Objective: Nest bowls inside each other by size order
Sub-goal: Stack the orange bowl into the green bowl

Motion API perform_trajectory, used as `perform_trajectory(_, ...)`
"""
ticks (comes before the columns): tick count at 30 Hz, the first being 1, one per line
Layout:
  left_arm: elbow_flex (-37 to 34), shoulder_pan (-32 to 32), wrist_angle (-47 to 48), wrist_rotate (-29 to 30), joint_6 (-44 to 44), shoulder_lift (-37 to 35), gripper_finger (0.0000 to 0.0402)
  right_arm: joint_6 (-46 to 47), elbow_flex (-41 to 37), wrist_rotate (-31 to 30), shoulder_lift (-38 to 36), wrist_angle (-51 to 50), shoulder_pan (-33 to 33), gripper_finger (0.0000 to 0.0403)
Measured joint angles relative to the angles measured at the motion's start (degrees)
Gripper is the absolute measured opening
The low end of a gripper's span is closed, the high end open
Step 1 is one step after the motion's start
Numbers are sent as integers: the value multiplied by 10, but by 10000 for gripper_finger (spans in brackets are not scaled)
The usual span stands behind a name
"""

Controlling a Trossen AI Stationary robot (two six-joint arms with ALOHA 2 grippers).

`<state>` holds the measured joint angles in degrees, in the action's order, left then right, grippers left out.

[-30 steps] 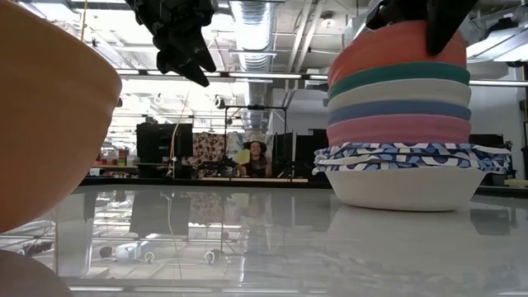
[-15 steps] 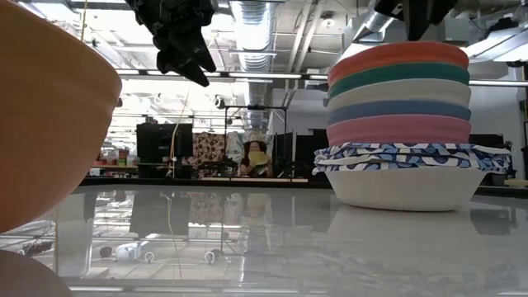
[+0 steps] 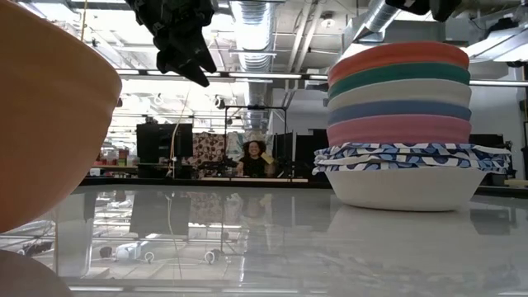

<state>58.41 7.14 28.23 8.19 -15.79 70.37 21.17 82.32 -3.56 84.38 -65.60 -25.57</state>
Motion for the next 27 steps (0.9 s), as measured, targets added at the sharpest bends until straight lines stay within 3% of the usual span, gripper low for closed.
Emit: perform_trajectory(27, 0, 0, -7, 0, 1, 0, 251, -1, -42, -8, 12, 47, 9, 7)
